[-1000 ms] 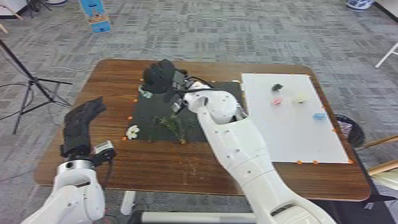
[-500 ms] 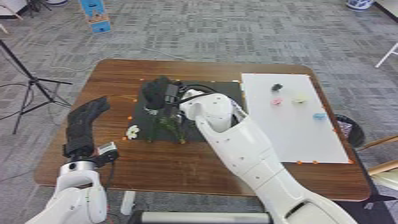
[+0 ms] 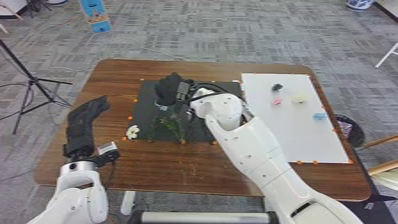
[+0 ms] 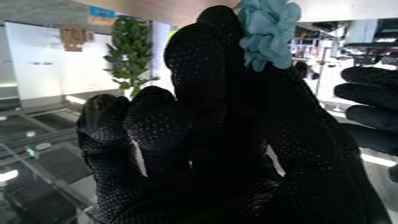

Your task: Arrange flowers

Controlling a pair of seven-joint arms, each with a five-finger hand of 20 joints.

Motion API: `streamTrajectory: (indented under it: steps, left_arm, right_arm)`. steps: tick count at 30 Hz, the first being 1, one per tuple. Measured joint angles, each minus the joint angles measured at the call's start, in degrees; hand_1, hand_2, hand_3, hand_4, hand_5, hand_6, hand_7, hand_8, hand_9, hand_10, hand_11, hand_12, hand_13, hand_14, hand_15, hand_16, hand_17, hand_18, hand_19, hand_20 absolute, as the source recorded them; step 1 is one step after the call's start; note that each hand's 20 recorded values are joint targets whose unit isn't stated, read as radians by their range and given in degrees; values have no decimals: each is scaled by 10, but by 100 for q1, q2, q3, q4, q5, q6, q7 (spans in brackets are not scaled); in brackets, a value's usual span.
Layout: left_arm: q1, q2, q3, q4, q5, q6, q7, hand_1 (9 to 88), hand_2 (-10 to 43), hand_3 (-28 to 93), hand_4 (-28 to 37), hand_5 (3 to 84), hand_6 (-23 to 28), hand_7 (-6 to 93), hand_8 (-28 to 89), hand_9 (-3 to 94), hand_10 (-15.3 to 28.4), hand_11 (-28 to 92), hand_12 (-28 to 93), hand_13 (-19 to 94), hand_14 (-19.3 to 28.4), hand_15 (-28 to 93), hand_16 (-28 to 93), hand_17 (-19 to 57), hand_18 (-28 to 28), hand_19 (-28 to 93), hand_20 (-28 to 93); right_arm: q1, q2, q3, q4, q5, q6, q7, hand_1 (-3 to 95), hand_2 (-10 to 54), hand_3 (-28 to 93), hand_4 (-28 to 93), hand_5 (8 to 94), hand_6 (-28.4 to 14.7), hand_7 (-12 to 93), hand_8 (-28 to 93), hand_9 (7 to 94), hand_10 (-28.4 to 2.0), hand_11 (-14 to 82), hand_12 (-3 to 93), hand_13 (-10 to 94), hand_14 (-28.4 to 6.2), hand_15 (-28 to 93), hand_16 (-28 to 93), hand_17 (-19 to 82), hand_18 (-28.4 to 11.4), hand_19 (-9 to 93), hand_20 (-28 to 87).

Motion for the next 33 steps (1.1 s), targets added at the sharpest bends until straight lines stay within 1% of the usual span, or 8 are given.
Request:
streamTrajectory:
  steps: [4, 12, 15, 17, 20, 33]
  left_arm:
    - [2, -10, -4, -1, 11, -11, -1, 251, 263, 708, -283, 503, 39, 161, -97, 504, 134, 195, 79, 373, 116, 114, -36, 95, 67, 68, 161]
    - [4, -22, -13, -2, 24, -20, -4, 250, 261, 709, -283, 502, 39, 161, -96, 504, 134, 194, 79, 371, 115, 114, -35, 93, 69, 68, 160]
    - [5, -23, -13, -3, 25, -21, -4, 244, 233, 713, -283, 500, 39, 162, -96, 504, 134, 194, 79, 370, 116, 114, -34, 91, 70, 67, 160]
    - [5, -23, -14, -3, 26, -21, -4, 236, 195, 720, -282, 496, 41, 160, -96, 501, 133, 194, 80, 367, 116, 113, -34, 88, 71, 67, 159]
    - [6, -27, -16, -3, 29, -24, -4, 234, 183, 723, -282, 494, 41, 157, -95, 500, 132, 193, 80, 366, 117, 112, -33, 87, 72, 69, 158]
    - [7, -30, -18, -4, 32, -27, -5, 235, 179, 722, -283, 492, 41, 158, -93, 498, 133, 192, 80, 364, 117, 111, -32, 85, 72, 69, 156]
  right_arm:
    - [-64, -126, 186, 115, -1, 240, 1, 492, 80, 556, -246, 750, 36, 284, 65, 784, -106, 446, 369, 671, -129, 759, 473, 323, -239, 811, 673]
    - [-174, -381, 362, 242, -1, 313, 32, 487, 77, 557, -240, 751, 41, 279, 58, 788, -111, 444, 368, 672, -130, 759, 474, 323, -240, 812, 672]
    - [-204, -426, 346, 245, -1, 313, 39, 457, 64, 574, -202, 746, 46, 275, 43, 792, -118, 436, 367, 673, -135, 757, 476, 320, -247, 813, 675]
    - [-210, -428, 301, 245, -1, 324, 67, 436, 47, 580, -190, 736, 45, 277, 38, 794, -123, 435, 366, 673, -139, 757, 477, 318, -250, 814, 677]
    - [-210, -416, 216, 237, -1, 335, 145, 403, 35, 601, -186, 731, 41, 267, 29, 794, -127, 437, 365, 672, -144, 759, 477, 317, -253, 815, 679]
    - [-192, -333, 67, 204, 0, 369, 367, 393, 30, 612, -185, 734, 35, 253, 23, 798, -131, 435, 363, 674, -148, 760, 474, 317, -258, 819, 680]
